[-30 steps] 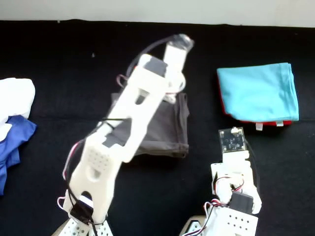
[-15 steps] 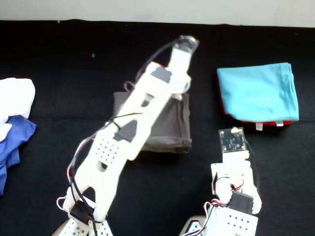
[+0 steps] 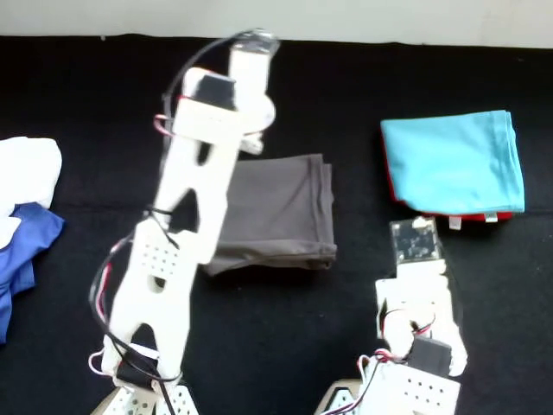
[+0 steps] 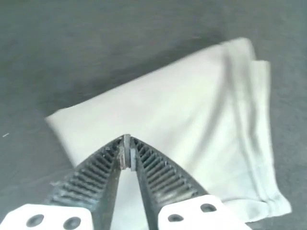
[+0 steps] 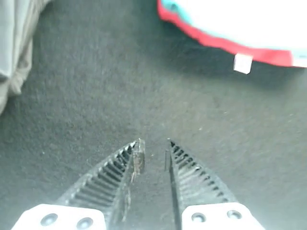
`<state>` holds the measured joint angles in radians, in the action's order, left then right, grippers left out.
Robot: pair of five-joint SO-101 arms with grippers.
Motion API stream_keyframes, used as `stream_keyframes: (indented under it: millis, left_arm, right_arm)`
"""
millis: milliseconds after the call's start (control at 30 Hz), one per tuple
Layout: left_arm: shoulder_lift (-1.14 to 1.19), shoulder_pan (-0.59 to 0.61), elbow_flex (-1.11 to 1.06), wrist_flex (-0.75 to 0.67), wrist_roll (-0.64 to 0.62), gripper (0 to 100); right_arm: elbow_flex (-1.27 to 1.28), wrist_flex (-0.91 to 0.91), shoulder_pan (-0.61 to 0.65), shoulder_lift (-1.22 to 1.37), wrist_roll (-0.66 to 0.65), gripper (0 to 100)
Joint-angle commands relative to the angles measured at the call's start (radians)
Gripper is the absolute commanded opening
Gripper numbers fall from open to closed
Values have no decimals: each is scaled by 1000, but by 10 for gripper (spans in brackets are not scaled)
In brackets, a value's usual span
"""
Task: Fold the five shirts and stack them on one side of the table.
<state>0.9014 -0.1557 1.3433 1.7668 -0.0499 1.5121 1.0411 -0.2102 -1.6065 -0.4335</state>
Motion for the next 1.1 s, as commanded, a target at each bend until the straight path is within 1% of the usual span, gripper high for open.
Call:
stream_keyframes:
  millis: [0,33,100,233,367,433,567,633,767,900,1067]
  left_arm:
    - [-188,68,-107,20,0,13]
    - [-248,84,-176,20,11,13]
    - [-397,113,-354,18,35,13]
    - [-708,208,-751,0,103,13]
    - [-931,334,-1185,-126,163,13]
    - [-1033,395,-1382,-186,187,13]
    - [-1234,509,-1682,-279,267,13]
    - [-1323,553,-1788,-310,298,13]
    - [-1465,602,-1920,-344,330,13]
    - [-1538,633,-1979,-356,341,13]
    - [-1543,642,-1989,-356,341,13]
  right_arm:
    - [-208,5,-2,173,-5,89]
    - [-271,7,1,249,0,89]
    - [-415,47,42,407,57,89]
    - [-727,165,202,694,210,89]
    - [-978,208,364,944,330,98]
    - [-1069,209,415,1069,377,141]
    - [-1187,211,493,1285,489,306]
    - [-1231,211,527,1374,546,351]
    - [-1334,206,576,1540,628,354]
    - [-1466,208,605,1709,689,356]
    - [-1644,209,587,1948,694,356]
